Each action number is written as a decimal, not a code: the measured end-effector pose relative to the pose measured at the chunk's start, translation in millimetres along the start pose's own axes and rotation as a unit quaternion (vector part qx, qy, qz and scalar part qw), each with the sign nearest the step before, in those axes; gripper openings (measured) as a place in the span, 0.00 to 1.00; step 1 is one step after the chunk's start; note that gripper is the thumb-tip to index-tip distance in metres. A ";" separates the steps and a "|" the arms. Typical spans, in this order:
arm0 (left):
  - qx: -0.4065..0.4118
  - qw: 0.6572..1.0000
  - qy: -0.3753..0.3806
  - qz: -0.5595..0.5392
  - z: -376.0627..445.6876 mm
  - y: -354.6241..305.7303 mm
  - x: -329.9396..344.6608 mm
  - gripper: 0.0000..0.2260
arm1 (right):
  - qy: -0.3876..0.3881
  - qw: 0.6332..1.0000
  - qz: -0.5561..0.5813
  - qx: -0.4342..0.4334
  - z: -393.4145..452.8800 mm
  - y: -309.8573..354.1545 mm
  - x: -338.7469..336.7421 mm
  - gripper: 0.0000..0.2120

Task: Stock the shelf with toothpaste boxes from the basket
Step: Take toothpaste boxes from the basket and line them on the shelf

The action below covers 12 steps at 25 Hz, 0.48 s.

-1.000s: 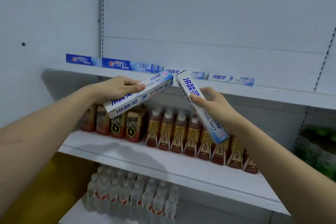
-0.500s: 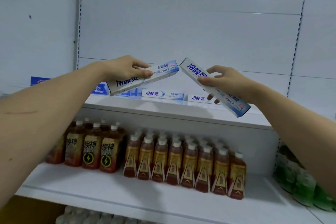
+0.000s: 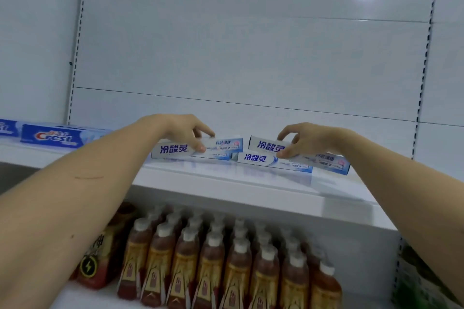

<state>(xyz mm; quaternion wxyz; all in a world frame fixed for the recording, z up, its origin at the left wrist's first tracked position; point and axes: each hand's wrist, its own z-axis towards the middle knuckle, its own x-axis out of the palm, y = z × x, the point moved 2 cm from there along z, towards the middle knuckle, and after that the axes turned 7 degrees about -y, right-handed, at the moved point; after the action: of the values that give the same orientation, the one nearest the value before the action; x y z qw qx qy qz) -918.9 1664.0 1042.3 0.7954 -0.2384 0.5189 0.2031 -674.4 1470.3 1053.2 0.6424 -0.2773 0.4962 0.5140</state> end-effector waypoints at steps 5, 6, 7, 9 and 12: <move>-0.024 0.995 0.062 0.076 42.5 13.2 16.1 0.24 | 0.065 0.995 -0.076 -0.021 43.2 -7.6 26.2 0.26; -0.027 0.993 0.072 0.084 46.8 15.0 17.8 0.24 | 0.080 0.993 -0.088 -0.023 50.5 -7.0 31.8 0.26; -0.028 0.993 0.081 0.087 49.2 15.8 19.3 0.23 | 0.093 0.991 -0.094 -0.024 56.6 -6.3 36.8 0.26; -0.029 0.993 0.085 0.082 51.5 15.7 19.9 0.24 | 0.104 0.989 -0.098 -0.026 64.2 -4.4 41.5 0.27; -0.037 0.993 0.079 0.082 49.3 11.2 19.1 0.26 | 0.090 0.989 -0.111 -0.037 63.7 0.1 42.3 0.27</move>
<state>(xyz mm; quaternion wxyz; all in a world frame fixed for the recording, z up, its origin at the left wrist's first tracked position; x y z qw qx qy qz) -882.2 1703.5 1039.9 0.7233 -0.2397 0.5898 0.2676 -652.9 1541.7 1036.7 0.6378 -0.3993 0.4986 0.4303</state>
